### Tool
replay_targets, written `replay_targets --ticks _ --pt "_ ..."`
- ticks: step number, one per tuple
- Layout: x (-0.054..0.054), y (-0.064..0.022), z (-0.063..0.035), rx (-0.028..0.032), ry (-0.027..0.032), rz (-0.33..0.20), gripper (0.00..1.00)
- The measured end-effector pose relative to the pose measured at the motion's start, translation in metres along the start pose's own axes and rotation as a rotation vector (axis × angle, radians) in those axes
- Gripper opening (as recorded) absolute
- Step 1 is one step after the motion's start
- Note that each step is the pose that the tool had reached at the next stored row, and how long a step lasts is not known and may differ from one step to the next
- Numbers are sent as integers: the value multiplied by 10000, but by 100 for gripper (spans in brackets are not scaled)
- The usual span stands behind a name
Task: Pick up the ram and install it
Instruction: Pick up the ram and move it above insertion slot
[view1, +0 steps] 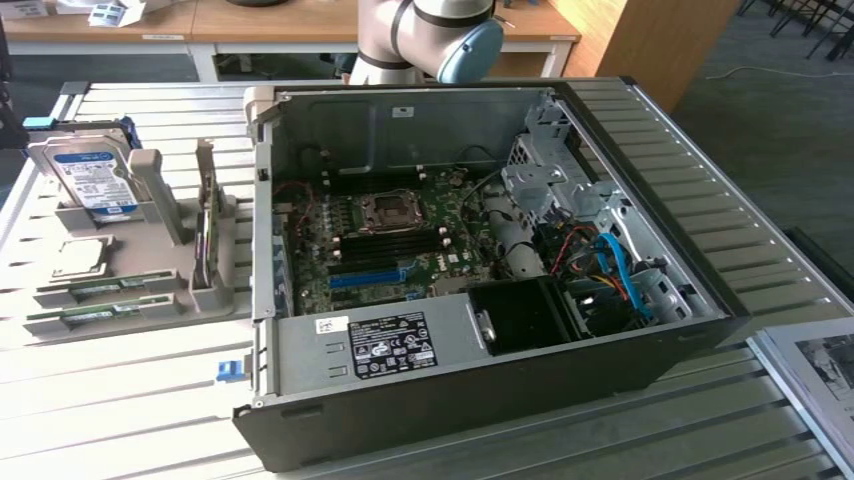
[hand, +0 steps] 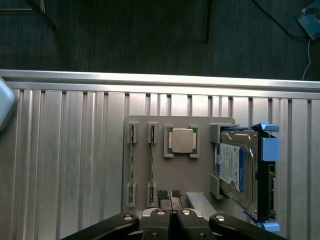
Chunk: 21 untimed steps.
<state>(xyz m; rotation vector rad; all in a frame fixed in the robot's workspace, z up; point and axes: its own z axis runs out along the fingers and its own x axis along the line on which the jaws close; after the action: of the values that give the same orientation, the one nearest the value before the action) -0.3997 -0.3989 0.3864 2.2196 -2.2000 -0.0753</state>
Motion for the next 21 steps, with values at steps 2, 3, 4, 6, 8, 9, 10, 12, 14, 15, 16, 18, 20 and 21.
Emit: replay_targets --ticks 2,3,4,6,8,9,10,12,14,15,16,18,20,21 --pt "0 0 0 -1 3 -77 10" --pt "0 0 0 -2 5 -130 10" --pt "0 0 0 -3 7 -154 10" --pt "0 0 0 -4 8 -176 10" --pt "0 0 0 -4 10 -215 10" --pt "0 0 0 -5 11 -246 10" --pt "0 0 0 -6 12 -278 10" --pt "0 0 0 -8 17 -373 10" --pt "0 0 0 -11 22 -503 10" --pt "0 0 0 -13 26 -579 10" --pt "0 0 0 -14 29 -642 10" --pt "0 0 0 -15 31 -699 10" --pt "0 0 1 -17 32 -700 10" --pt "0 0 5 -15 31 -700 10"
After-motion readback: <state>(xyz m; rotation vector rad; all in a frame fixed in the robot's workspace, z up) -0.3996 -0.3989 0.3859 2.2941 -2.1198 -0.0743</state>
